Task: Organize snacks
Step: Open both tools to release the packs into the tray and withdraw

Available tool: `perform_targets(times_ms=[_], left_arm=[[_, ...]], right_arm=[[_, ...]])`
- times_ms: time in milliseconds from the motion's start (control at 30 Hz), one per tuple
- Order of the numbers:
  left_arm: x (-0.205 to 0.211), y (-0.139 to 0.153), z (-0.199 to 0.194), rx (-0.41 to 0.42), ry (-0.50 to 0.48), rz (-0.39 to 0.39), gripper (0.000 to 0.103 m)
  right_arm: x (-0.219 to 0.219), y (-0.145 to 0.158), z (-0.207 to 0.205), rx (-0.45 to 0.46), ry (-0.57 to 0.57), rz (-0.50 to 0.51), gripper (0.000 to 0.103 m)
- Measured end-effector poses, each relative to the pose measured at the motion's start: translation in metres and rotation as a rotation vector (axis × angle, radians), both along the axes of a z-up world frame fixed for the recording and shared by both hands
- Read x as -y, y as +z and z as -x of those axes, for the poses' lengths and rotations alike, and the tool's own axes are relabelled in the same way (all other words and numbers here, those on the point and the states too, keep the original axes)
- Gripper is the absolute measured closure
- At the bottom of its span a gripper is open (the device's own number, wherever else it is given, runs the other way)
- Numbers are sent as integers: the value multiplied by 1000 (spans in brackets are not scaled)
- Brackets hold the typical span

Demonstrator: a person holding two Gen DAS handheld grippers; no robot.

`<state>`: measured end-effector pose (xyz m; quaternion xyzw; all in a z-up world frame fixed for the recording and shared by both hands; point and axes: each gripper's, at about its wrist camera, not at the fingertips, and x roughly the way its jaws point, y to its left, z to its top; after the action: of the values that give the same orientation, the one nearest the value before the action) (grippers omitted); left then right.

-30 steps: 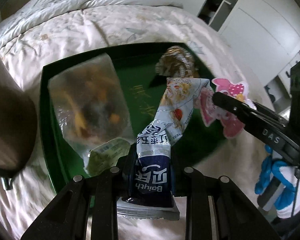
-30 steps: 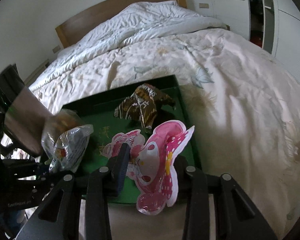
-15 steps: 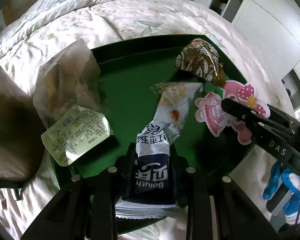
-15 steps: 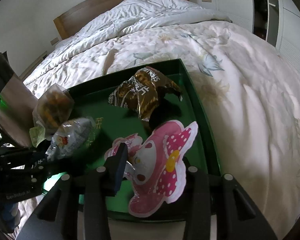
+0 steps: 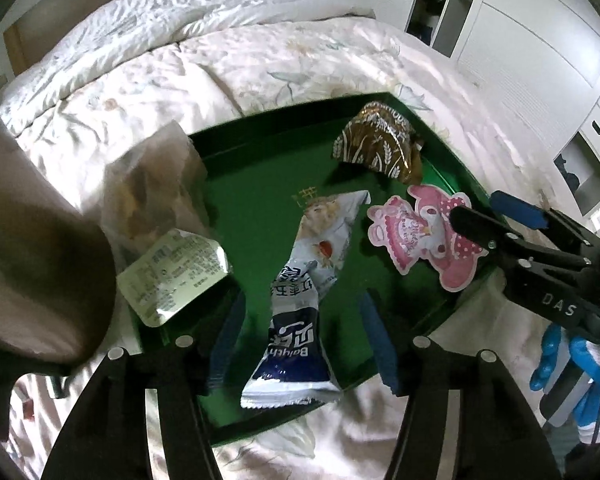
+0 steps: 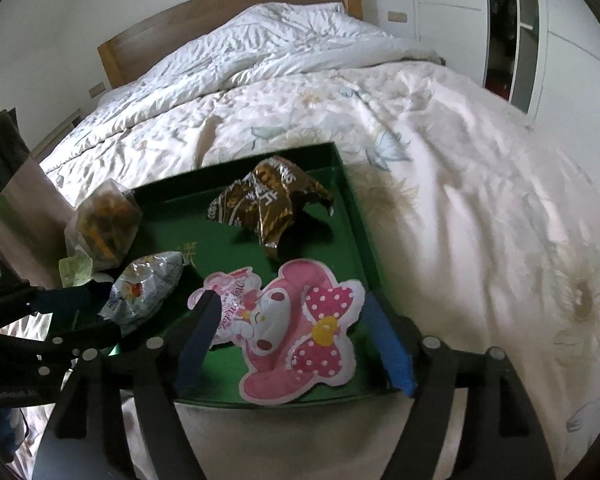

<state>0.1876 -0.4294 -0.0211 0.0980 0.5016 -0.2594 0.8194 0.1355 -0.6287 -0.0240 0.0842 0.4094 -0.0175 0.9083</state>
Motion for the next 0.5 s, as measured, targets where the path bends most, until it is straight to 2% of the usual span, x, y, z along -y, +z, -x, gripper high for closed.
perform_targets(times_ms=[233, 367, 500], left_arm=[[-21, 16, 15, 41, 2, -2, 48], [-44, 19, 40, 33, -10, 16, 46], [-77, 15, 70, 35, -13, -9, 46]], right_arm=[[-3, 27, 29, 62, -25, 23, 0], [-13, 37, 49, 73, -24, 16, 0], [-33, 43, 70, 69, 5, 17, 0]])
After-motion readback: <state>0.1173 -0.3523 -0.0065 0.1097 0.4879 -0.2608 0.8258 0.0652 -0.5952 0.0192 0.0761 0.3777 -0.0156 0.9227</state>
